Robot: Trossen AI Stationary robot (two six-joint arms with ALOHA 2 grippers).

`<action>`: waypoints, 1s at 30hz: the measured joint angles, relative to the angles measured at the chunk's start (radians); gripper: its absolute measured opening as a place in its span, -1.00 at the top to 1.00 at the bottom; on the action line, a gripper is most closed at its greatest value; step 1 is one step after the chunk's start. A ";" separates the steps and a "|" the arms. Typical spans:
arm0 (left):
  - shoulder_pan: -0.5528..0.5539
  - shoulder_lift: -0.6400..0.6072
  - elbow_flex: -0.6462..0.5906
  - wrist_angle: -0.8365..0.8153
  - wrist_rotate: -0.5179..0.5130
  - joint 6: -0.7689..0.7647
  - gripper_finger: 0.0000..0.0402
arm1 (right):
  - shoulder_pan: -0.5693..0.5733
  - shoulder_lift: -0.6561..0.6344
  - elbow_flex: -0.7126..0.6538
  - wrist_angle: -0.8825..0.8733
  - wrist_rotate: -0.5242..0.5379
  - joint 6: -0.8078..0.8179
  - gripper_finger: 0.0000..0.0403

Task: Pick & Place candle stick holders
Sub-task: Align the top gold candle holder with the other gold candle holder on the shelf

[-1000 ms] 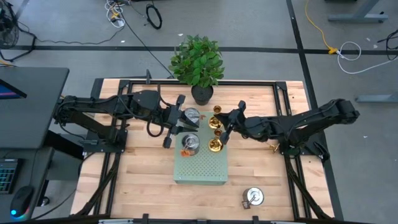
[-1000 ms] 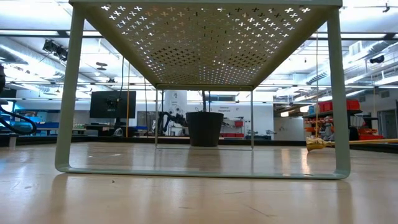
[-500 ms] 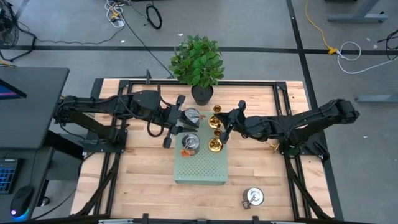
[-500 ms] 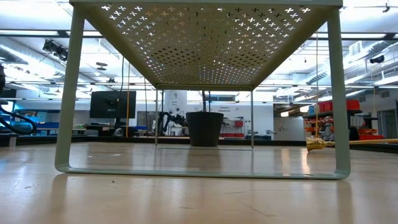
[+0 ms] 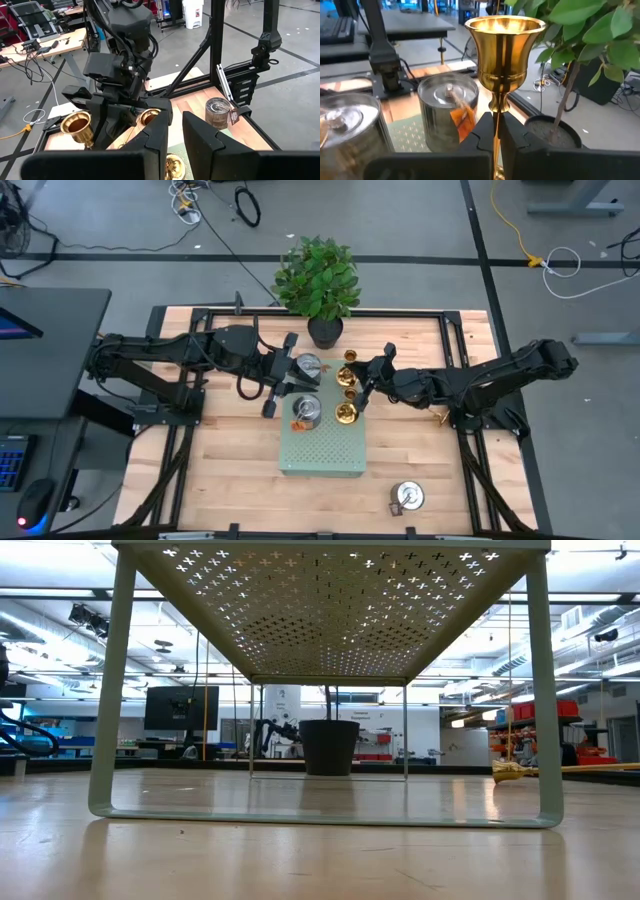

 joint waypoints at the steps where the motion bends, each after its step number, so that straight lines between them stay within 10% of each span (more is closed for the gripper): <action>1: 0.000 0.000 0.000 0.000 0.000 0.000 0.67 | 0.000 0.000 0.000 0.000 0.000 0.000 0.98; 12: 0.000 0.000 0.000 0.000 0.000 0.000 0.67 | -0.017 -0.005 -0.129 0.234 -0.038 0.009 0.98; 30: 0.000 0.000 0.000 -0.002 0.000 -0.001 0.67 | -0.052 -0.010 -0.133 0.151 -0.097 0.046 0.98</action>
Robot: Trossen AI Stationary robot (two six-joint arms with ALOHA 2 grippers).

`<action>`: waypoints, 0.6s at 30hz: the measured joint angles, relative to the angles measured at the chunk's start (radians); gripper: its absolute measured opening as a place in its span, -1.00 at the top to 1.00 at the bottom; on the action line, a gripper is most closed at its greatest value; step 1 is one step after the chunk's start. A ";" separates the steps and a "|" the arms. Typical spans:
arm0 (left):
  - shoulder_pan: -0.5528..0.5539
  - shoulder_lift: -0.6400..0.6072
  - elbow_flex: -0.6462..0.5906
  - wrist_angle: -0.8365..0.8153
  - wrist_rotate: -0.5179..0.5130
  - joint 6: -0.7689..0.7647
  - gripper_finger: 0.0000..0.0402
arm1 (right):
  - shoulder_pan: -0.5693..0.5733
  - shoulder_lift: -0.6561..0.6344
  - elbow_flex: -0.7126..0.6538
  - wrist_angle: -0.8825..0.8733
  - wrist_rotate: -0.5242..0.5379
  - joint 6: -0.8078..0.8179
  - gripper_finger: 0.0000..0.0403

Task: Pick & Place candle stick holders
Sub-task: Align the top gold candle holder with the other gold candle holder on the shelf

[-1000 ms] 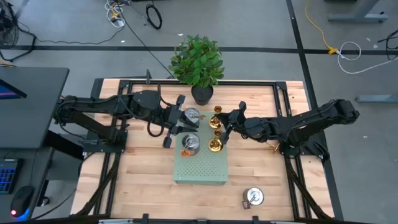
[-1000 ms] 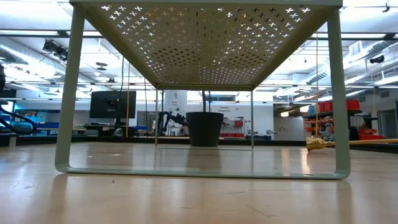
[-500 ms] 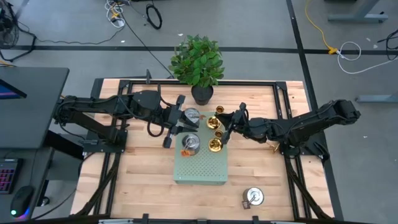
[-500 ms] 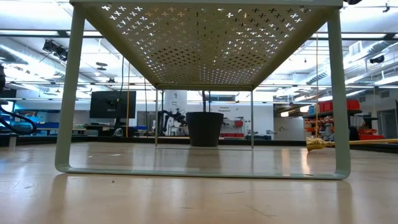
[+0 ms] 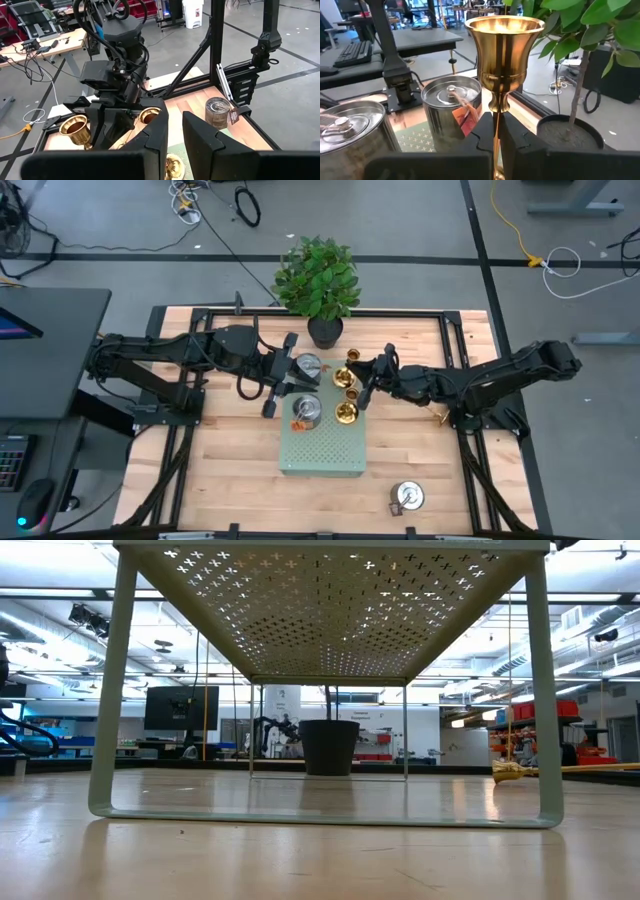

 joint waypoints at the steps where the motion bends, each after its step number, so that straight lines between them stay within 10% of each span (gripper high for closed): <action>1: 0.000 0.000 0.000 -0.002 0.000 0.000 0.67 | 0.000 0.000 0.000 -0.009 -0.004 0.006 0.98; 18: 0.000 0.000 0.000 -0.007 0.000 0.000 0.67 | -0.007 0.010 -0.005 -0.031 0.017 -0.010 0.98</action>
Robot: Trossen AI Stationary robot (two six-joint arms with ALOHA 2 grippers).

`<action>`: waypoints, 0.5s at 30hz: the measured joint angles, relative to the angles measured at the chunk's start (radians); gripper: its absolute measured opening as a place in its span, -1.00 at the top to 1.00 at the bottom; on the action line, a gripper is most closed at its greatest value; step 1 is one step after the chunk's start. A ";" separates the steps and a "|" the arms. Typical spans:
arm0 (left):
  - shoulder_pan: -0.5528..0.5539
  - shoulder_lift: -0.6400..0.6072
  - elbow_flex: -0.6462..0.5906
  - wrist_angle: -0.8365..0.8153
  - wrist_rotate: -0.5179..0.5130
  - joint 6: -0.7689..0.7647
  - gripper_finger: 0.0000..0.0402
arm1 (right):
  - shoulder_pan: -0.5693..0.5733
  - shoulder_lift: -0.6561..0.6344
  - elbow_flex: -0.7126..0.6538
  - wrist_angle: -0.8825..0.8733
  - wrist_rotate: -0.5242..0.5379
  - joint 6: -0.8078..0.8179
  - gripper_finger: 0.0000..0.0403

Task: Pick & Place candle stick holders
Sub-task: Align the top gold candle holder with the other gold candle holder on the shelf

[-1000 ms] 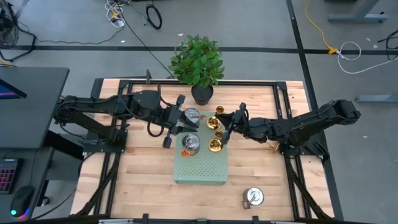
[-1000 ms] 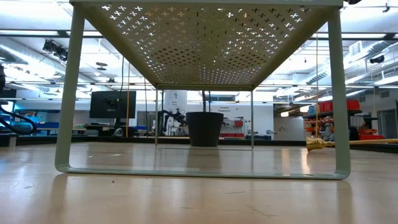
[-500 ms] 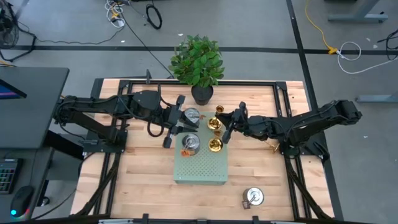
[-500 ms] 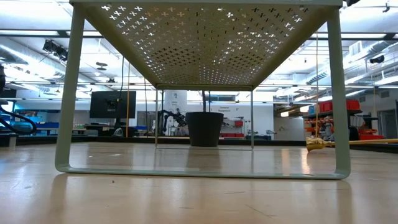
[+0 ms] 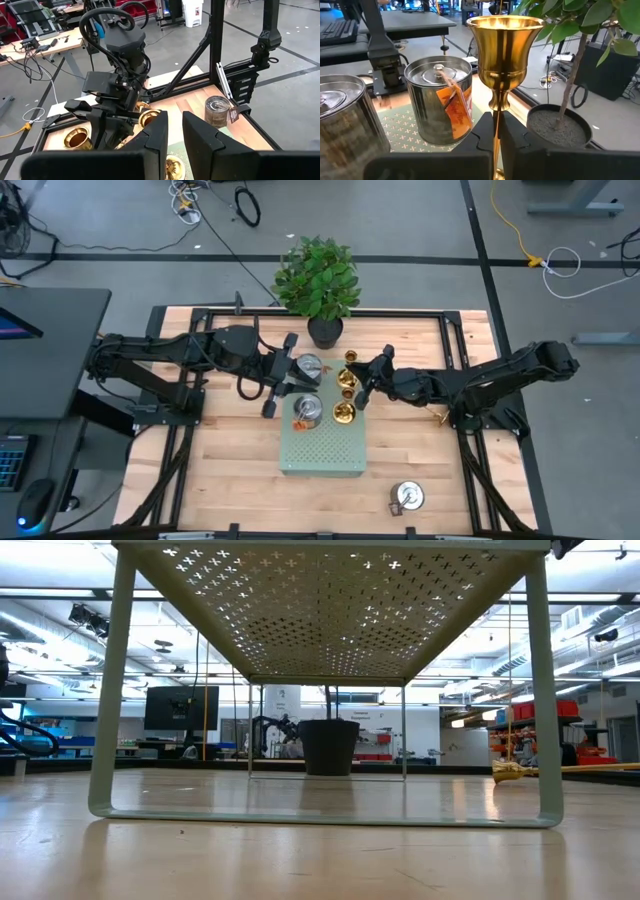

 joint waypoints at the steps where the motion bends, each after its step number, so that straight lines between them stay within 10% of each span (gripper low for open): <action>1: 0.000 0.000 0.000 0.000 0.000 0.000 0.67 | 0.000 0.000 0.000 0.000 0.000 0.000 0.98; 15: 0.000 0.000 0.000 0.000 0.000 0.000 0.67 | 0.001 0.002 -0.003 0.001 -0.029 -0.005 0.64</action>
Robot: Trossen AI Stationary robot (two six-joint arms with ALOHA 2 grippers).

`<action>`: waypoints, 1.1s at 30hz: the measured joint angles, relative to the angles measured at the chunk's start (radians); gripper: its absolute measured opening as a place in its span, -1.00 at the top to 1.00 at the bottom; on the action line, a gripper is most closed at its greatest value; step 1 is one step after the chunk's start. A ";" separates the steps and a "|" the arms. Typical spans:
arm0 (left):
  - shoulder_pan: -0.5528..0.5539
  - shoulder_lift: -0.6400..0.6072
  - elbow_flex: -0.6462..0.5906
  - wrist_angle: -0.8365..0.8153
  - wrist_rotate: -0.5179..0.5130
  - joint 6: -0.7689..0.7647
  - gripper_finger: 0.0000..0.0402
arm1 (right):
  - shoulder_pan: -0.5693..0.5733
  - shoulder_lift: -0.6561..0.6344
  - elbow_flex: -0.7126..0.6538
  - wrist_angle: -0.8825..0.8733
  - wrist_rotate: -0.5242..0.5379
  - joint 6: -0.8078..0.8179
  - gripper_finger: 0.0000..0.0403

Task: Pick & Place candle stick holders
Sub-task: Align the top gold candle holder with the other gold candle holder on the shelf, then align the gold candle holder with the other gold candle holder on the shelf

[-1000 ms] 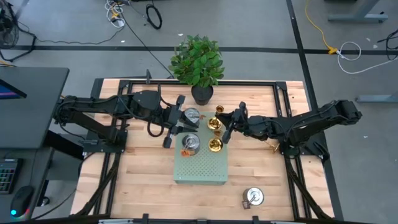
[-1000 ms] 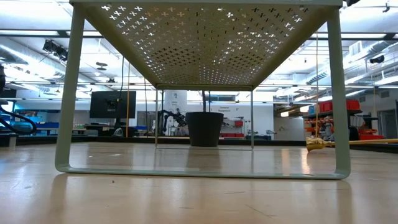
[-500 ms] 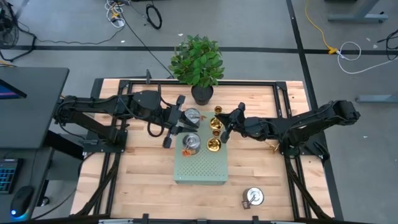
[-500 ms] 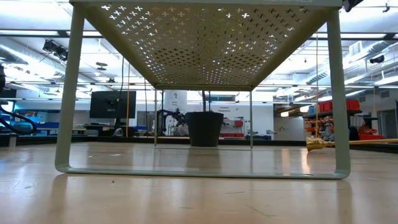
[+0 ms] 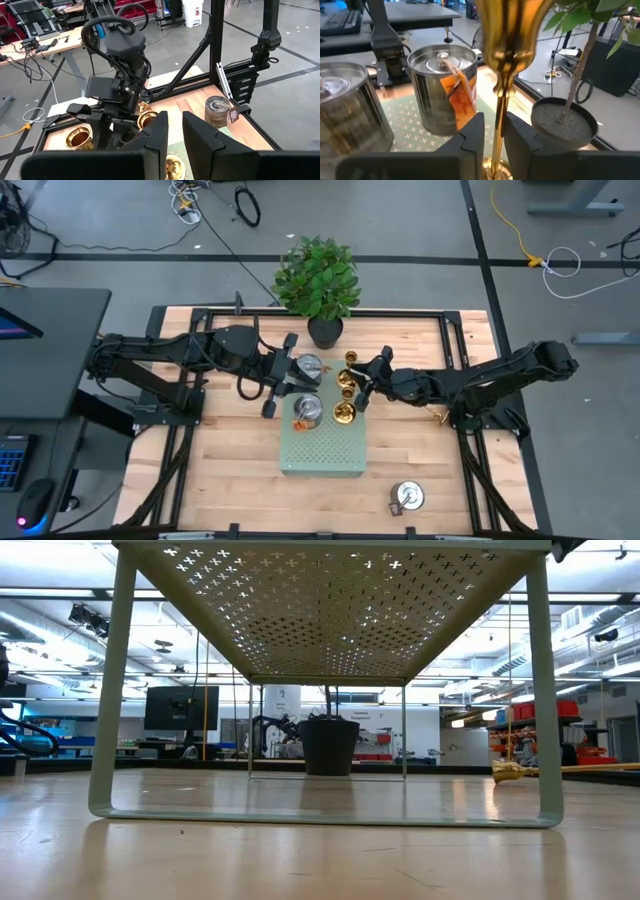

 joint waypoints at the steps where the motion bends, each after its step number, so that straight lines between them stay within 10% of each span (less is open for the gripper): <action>1: 0.000 0.000 0.000 0.000 0.000 0.000 0.67 | 0.000 0.000 0.000 0.001 -0.001 -0.002 0.62; 33: 0.000 0.000 0.000 0.000 0.000 0.000 0.67 | 0.001 -0.002 0.003 0.008 0.002 -0.024 -0.32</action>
